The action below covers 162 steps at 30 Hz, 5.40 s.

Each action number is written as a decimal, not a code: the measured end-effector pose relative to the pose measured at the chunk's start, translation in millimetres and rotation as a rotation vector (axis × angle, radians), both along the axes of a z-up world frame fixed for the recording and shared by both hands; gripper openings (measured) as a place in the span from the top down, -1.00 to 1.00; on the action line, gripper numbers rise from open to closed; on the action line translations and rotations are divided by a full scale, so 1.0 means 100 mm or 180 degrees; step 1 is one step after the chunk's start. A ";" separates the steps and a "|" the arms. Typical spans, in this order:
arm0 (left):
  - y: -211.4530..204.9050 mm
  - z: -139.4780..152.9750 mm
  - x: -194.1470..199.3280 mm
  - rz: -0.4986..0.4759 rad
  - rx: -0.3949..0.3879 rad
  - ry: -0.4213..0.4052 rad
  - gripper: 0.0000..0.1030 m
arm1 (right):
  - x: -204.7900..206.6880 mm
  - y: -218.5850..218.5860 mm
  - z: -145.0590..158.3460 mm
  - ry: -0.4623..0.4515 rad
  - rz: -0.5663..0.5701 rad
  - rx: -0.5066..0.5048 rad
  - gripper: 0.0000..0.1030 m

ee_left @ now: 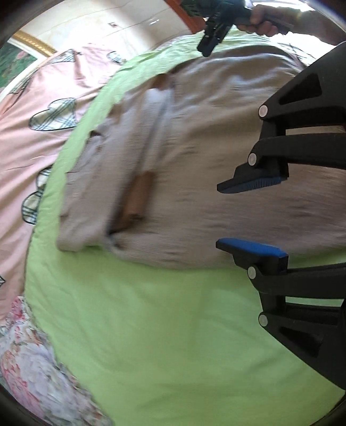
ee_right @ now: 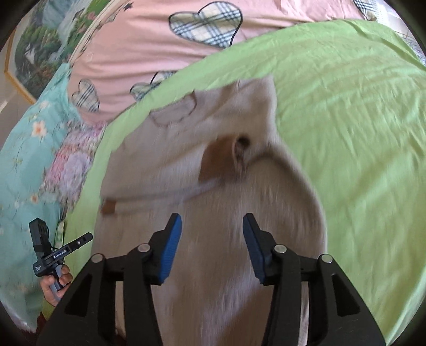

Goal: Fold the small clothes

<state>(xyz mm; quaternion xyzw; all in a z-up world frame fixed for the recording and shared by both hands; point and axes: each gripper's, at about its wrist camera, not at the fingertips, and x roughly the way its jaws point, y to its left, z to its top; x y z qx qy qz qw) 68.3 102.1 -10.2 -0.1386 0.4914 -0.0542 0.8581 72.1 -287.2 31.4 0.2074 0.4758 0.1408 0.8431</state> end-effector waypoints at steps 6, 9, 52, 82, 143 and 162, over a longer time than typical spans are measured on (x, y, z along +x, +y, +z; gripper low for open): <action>0.04 -0.04 -0.68 -0.0035 -0.0076 0.0034 0.30 | -0.54 0.04 -0.04 0.0051 0.0088 0.0021 0.04; 0.02 -0.07 -0.94 -0.0076 -0.0053 0.0079 0.20 | -0.75 0.00 -0.04 0.0043 0.0090 0.0058 0.04; -0.21 -0.12 -1.51 -0.0882 -0.0543 -0.0160 0.89 | -1.83 -0.25 -0.35 -0.0006 0.0918 0.0758 0.74; 0.06 0.36 -0.02 -0.0196 -0.0870 -0.0904 0.89 | -0.77 -0.15 0.02 -0.0047 0.0543 0.0945 -0.07; 0.23 -0.01 2.41 0.0353 -0.0357 -0.0566 0.78 | 1.96 -0.34 -0.30 -0.0382 -0.0615 0.0733 0.85; -1.00 0.00 1.80 -0.0917 -0.0315 -0.0172 0.48 | 1.47 1.12 -0.25 0.0061 0.1511 0.0137 0.28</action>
